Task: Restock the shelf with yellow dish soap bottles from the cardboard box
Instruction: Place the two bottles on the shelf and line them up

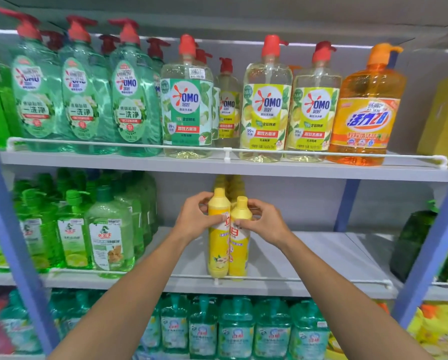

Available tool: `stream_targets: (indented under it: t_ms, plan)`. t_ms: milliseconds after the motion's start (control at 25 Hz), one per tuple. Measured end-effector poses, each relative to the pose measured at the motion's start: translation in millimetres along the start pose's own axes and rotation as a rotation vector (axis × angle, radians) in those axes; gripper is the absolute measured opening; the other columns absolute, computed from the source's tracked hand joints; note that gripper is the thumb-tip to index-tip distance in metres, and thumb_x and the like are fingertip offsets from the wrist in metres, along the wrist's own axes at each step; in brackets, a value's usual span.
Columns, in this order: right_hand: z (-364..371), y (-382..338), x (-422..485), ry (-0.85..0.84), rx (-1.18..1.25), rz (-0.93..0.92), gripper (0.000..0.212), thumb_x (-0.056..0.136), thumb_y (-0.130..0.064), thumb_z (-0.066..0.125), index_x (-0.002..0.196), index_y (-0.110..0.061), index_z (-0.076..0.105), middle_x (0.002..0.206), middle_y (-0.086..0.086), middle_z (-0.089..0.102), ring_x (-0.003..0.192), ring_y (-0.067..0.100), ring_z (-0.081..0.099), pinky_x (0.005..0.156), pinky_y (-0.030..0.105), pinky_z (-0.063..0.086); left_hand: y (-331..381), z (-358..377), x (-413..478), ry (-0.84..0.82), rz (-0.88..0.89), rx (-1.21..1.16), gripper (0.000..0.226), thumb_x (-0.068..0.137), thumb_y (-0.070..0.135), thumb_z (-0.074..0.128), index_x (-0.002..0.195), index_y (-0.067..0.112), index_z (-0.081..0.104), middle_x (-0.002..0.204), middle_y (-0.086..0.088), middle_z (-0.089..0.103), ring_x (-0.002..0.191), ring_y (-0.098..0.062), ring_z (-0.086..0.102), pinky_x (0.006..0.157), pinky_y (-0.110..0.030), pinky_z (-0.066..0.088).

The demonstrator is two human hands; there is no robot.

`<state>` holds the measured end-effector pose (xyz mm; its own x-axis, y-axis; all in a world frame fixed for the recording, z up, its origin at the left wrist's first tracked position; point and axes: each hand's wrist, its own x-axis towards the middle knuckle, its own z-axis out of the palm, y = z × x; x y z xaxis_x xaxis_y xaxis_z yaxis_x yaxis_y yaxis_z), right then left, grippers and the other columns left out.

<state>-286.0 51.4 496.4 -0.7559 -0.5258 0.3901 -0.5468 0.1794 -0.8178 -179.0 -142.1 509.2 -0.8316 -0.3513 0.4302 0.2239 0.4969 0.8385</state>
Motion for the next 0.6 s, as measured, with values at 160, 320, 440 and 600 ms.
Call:
stream_targets:
  t_ms: [160, 320, 440, 600]
  plan:
    - [-1, 2, 1, 0.028, -0.12, -0.038, 0.064, 0.067, -0.032, 0.093, 0.124, -0.018, 0.068, 0.111, -0.002, 0.072, 0.1, 0.01, 0.068, 0.083, 0.019, 0.055, 2, 0, 2, 0.013, -0.015, 0.014, 0.057, 0.067, 0.014, 0.093, 0.117, 0.019, 0.065, 0.099, 0.008, 0.068, 0.086, -0.001, 0.063, 0.064, -0.006, 0.049]
    - [-5, -5, 4, 0.019, -0.171, -0.036, 0.065, 0.067, -0.033, 0.093, 0.123, -0.015, 0.066, 0.111, -0.001, 0.07, 0.099, 0.012, 0.067, 0.084, 0.023, 0.057, -8, 5, -1, -0.005, -0.022, 0.006, 0.059, 0.065, 0.008, 0.093, 0.117, 0.015, 0.066, 0.103, 0.004, 0.071, 0.089, -0.004, 0.065, 0.066, -0.007, 0.05]
    - [-4, -6, 3, 0.026, -0.186, -0.016, 0.062, 0.068, -0.031, 0.093, 0.12, -0.015, 0.065, 0.108, -0.003, 0.069, 0.097, 0.013, 0.066, 0.08, 0.018, 0.054, -24, 9, -8, 0.011, -0.058, -0.035, 0.063, 0.064, 0.01, 0.094, 0.12, 0.016, 0.065, 0.107, 0.002, 0.072, 0.097, -0.009, 0.069, 0.074, -0.017, 0.058]
    - [11, 6, -11, 0.197, -0.135, -0.036, 0.06, 0.069, -0.038, 0.091, 0.119, -0.019, 0.065, 0.113, -0.006, 0.065, 0.099, 0.004, 0.065, 0.079, 0.014, 0.055, -28, 18, -17, 0.053, -0.07, -0.064, 0.064, 0.064, 0.017, 0.094, 0.118, 0.022, 0.061, 0.11, 0.006, 0.071, 0.104, -0.011, 0.067, 0.083, -0.029, 0.06]
